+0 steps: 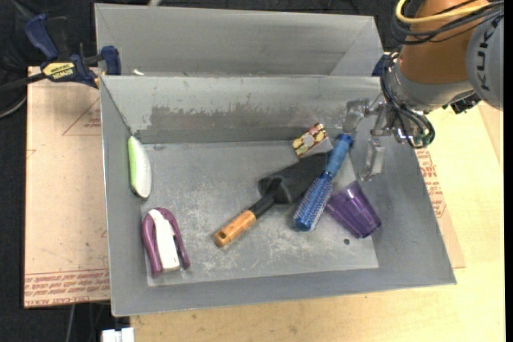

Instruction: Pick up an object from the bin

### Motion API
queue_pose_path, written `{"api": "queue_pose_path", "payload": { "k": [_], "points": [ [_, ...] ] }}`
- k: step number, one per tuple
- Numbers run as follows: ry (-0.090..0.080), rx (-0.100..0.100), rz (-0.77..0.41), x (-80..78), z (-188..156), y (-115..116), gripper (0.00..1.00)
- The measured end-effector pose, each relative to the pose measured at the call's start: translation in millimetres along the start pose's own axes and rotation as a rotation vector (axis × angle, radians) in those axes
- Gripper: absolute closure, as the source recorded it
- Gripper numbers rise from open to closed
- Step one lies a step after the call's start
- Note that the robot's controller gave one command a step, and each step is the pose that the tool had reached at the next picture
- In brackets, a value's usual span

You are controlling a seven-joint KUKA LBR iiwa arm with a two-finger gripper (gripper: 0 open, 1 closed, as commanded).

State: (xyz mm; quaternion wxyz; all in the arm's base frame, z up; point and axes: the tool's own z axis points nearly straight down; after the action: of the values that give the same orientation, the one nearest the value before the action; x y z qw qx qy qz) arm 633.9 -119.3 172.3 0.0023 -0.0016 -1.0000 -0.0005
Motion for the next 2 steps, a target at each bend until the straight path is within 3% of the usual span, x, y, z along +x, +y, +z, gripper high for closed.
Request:
{"api": "queue_pose_path", "payload": {
  "k": [1, 2],
  "points": [
    [-0.007, 0.001, -0.003, -1.4, -5, 1, 0.00],
    [0.003, 0.001, -0.409, 36.2, 75, 44, 0.00]
  ]
}}
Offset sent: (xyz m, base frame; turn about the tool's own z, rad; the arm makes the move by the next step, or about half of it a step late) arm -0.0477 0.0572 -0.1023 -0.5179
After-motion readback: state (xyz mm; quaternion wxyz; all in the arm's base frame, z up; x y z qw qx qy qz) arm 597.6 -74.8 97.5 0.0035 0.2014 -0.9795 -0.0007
